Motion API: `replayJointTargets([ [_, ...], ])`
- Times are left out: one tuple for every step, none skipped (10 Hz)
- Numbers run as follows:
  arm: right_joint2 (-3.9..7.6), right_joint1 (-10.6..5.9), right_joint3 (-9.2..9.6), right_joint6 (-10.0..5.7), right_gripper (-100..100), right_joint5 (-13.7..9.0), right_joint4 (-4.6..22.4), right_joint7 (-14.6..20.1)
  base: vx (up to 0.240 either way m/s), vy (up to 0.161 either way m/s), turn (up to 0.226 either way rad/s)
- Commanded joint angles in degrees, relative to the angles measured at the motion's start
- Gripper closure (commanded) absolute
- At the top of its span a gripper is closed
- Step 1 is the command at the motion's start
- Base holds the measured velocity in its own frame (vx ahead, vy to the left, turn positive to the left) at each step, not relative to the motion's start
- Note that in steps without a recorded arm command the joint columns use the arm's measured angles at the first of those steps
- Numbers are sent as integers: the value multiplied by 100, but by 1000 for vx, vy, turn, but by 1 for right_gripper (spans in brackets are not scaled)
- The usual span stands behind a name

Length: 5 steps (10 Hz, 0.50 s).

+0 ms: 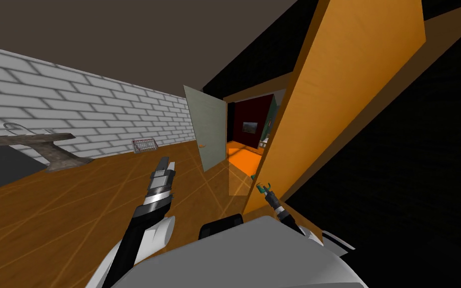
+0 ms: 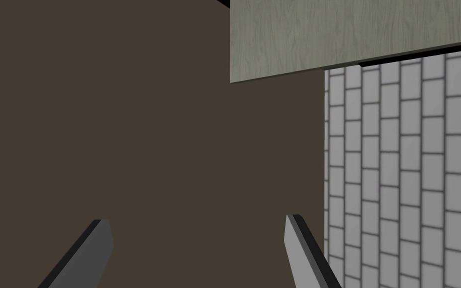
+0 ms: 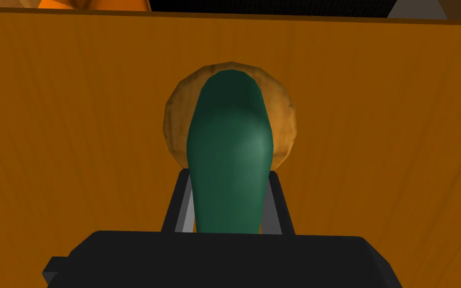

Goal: Pull the door open

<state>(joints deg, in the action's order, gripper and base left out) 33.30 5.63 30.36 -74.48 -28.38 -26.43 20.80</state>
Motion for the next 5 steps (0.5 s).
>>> replayJointTargets([
  [0,0,0,0,100,0,0,0,-56,-12,27],
  [16,11,65,2,100,-105,-21,-31,-146,-68,208],
  [27,15,95,9,100,-164,-36,-50,-217,-114,236],
  [40,20,129,18,100,-231,-54,-72,-212,-61,206],
  [54,25,167,27,100,-305,-74,-96,-182,-43,170],
])
